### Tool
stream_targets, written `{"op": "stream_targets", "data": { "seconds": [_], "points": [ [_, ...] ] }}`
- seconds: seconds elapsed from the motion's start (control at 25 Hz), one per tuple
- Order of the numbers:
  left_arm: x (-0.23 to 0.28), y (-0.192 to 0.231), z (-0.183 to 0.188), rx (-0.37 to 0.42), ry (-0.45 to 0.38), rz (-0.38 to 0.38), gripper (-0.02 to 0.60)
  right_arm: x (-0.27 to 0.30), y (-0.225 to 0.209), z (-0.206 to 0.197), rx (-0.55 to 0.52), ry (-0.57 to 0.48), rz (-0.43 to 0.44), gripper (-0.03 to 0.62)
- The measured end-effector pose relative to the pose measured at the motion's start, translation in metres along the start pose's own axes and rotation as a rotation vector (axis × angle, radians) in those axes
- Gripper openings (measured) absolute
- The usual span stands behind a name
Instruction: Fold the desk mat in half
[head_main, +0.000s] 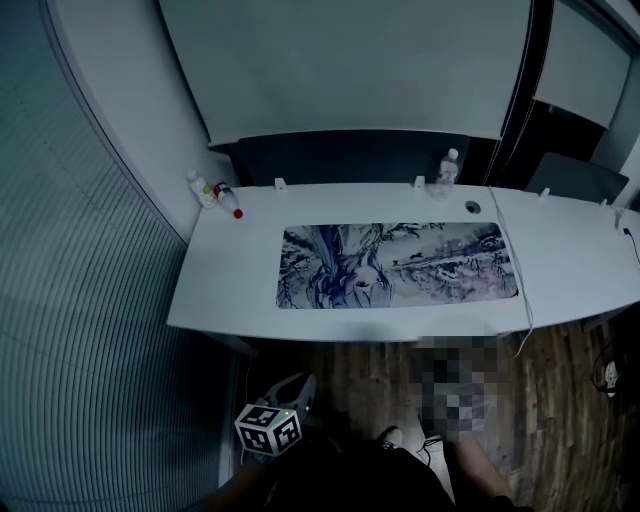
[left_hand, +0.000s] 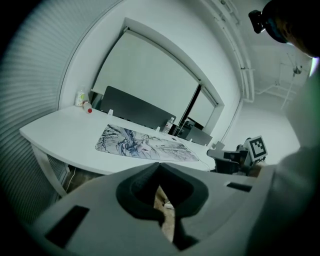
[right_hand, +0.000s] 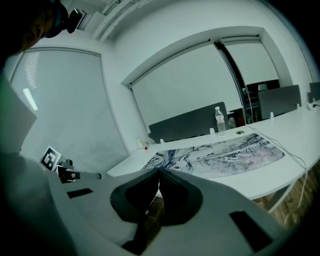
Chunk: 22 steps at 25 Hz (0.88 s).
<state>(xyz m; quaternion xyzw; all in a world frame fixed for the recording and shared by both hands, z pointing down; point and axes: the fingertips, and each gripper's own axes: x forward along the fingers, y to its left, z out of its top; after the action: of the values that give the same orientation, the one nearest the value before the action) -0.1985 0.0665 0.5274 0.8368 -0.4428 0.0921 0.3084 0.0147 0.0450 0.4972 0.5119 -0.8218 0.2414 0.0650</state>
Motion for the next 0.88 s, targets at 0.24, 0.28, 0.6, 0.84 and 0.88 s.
{"op": "stream_targets", "data": {
  "seconds": [0.24, 0.28, 0.6, 0.84, 0.88],
  "points": [
    [-0.008, 0.025, -0.001, -0.021, 0.002, 0.017, 0.006, 0.035, 0.025, -0.001, -0.026, 0.025, 0.041, 0.023],
    [-0.009, 0.029, 0.000, -0.026, 0.002, 0.019, 0.006, 0.040, 0.029, -0.001, -0.029, 0.030, 0.048, 0.023],
    [-0.019, 0.065, 0.009, -0.051, -0.003, 0.035, 0.006, 0.086, 0.063, -0.002, -0.050, 0.061, 0.086, 0.023],
    [-0.025, 0.096, 0.013, -0.055, 0.003, 0.034, 0.006, 0.121, 0.089, -0.007, -0.065, 0.075, 0.099, 0.023],
    [-0.026, 0.101, 0.013, -0.055, 0.005, 0.032, 0.006, 0.126, 0.093, -0.008, -0.065, 0.076, 0.100, 0.023]
  ]
}}
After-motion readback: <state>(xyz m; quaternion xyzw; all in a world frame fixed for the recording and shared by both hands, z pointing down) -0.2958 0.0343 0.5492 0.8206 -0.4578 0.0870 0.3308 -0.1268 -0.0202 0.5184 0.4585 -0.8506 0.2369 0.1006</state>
